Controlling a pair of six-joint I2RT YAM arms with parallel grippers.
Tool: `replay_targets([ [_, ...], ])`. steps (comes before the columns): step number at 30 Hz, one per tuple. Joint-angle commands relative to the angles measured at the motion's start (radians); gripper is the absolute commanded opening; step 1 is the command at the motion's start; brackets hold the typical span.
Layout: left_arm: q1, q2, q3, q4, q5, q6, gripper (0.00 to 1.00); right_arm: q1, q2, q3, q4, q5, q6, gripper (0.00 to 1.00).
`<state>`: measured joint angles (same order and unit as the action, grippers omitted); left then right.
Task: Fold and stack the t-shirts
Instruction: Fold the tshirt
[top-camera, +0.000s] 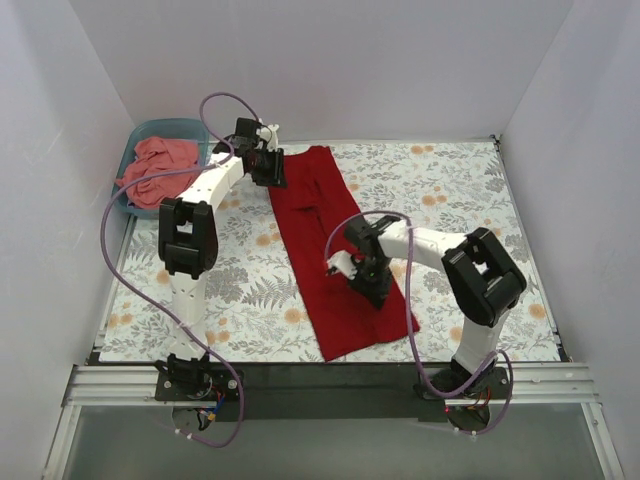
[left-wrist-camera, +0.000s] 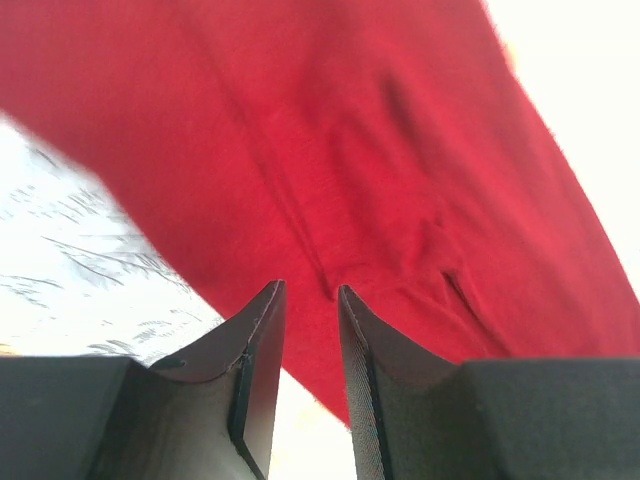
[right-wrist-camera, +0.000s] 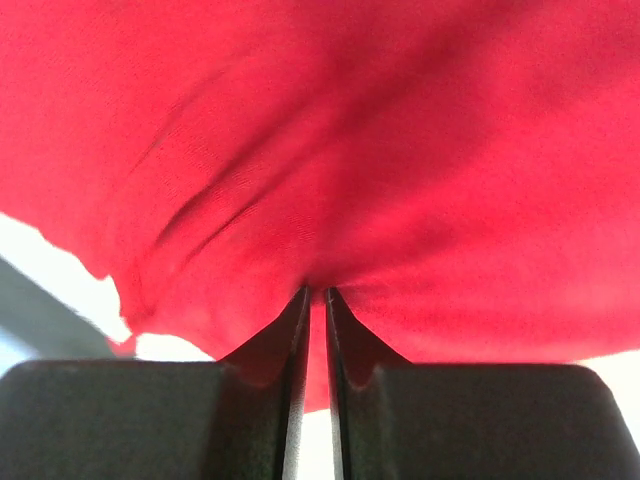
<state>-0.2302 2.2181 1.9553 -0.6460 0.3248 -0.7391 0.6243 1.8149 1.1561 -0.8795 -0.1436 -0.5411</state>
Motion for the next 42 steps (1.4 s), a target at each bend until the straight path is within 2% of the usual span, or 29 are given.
replay_targets([
  [1, -0.007, 0.034, 0.008, -0.104, 0.051, 0.001, 0.26, 0.184, -0.020, -0.004, -0.044, -0.222, 0.098, 0.17],
  [3, -0.017, 0.025, -0.030, -0.106, 0.065, 0.010, 0.26, 0.235, -0.028, 0.039, -0.039, -0.276, 0.128, 0.18],
  [6, -0.034, 0.022, -0.061, -0.103, 0.077, 0.020, 0.25, 0.201, -0.034, 0.152, -0.038, -0.332, 0.142, 0.18],
  [11, -0.052, 0.081, -0.041, -0.115, 0.039, 0.014, 0.23, 0.021, -0.017, 0.362, -0.029, -0.402, 0.132, 0.19],
  [17, -0.052, 0.262, 0.158, -0.150, -0.024, 0.015, 0.19, -0.177, 0.160, 0.609, -0.013, -0.378, 0.159, 0.19],
  [21, -0.054, 0.366, 0.316, -0.129, 0.014, 0.029, 0.20, -0.259, 0.263, 0.749, 0.031, -0.379, 0.213, 0.18],
  [24, -0.054, 0.410, 0.373, -0.074, 0.036, 0.084, 0.24, -0.273, 0.297, 0.743, 0.098, -0.380, 0.266, 0.18],
  [27, -0.052, 0.407, 0.369, 0.011, 0.028, 0.132, 0.28, -0.275, 0.313, 0.735, 0.166, -0.360, 0.308, 0.18],
  [31, -0.054, 0.382, 0.389, 0.118, 0.025, 0.139, 0.39, -0.275, 0.336, 0.746, 0.249, -0.355, 0.352, 0.18],
  [33, -0.052, 0.358, 0.422, 0.121, 0.025, 0.115, 0.41, -0.275, 0.351, 0.760, 0.263, -0.347, 0.355, 0.18],
  [36, -0.052, 0.258, 0.360, 0.135, 0.029, 0.115, 0.46, -0.276, 0.324, 0.774, 0.264, -0.344, 0.328, 0.18],
  [37, -0.052, 0.217, 0.329, 0.149, 0.034, 0.118, 0.49, -0.275, 0.307, 0.775, 0.264, -0.341, 0.307, 0.21],
  [38, -0.049, 0.175, 0.297, 0.160, 0.040, 0.118, 0.56, -0.275, 0.266, 0.772, 0.263, -0.338, 0.291, 0.23],
  [39, -0.046, 0.087, 0.257, 0.169, 0.055, 0.118, 0.61, -0.278, 0.238, 0.766, 0.263, -0.333, 0.273, 0.25],
  [40, -0.041, 0.045, 0.193, 0.189, 0.097, 0.116, 0.65, -0.276, 0.209, 0.761, 0.264, -0.327, 0.244, 0.32],
  [42, -0.024, -0.036, 0.136, 0.200, 0.146, 0.103, 0.83, -0.276, 0.123, 0.749, 0.270, -0.315, 0.170, 0.45],
])
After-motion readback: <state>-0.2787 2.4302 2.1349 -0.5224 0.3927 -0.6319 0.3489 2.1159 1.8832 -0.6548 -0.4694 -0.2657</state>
